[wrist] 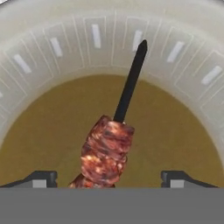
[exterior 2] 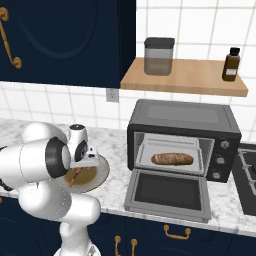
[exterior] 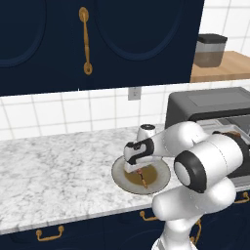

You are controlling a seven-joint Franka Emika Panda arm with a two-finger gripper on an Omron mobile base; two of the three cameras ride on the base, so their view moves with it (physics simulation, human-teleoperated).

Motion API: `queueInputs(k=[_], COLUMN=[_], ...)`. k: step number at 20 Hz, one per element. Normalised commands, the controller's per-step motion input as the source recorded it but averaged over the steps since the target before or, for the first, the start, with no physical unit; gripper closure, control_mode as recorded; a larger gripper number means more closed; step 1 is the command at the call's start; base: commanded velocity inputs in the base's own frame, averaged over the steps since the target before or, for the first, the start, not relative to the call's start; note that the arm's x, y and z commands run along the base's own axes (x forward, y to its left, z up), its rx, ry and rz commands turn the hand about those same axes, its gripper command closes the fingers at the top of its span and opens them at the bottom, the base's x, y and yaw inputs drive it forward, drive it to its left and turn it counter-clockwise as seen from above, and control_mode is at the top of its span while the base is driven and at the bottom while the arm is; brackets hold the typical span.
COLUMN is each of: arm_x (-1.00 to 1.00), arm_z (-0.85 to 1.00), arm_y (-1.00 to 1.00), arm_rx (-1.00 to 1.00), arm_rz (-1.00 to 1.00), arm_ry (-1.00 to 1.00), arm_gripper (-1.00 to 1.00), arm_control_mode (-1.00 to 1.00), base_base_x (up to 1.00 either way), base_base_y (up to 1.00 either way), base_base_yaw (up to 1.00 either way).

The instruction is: Pick up the kebab skewer and baguette bread, and place them inside the toaster oven. Close the toaster oven door and start by setting the timer.

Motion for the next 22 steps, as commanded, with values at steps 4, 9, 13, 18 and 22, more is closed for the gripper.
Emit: queueInputs(k=[4, 9, 13, 18, 22], arm_x=[0.00, -0.08, -0.08, 0.00, -0.08], arm_z=[-0.43, -0.41, -0.36, -0.24, 0.02], arm_y=[0.06, 0.00, 0.00, 0.03, -0.01], arm_rx=[0.00, 0.05, 0.07, 0.06, 0.04], arm_rz=[0.00, 0.00, -0.03, -0.09, -0.16], arm_ry=[0.00, -0.02, -0.08, -0.05, -0.02], arm_gripper=[1.00, 1.00, 1.00, 1.00, 1.00], arm_control_mode=[-1.00, -1.00, -1.00, -1.00, -1.00], base_base_x=[0.00, 0.00, 0.00, 0.00, 0.00], base_base_y=[0.00, 0.00, 0.00, 0.00, 0.00], base_base_yaw=[0.00, 0.00, 0.00, 0.00, 0.00])
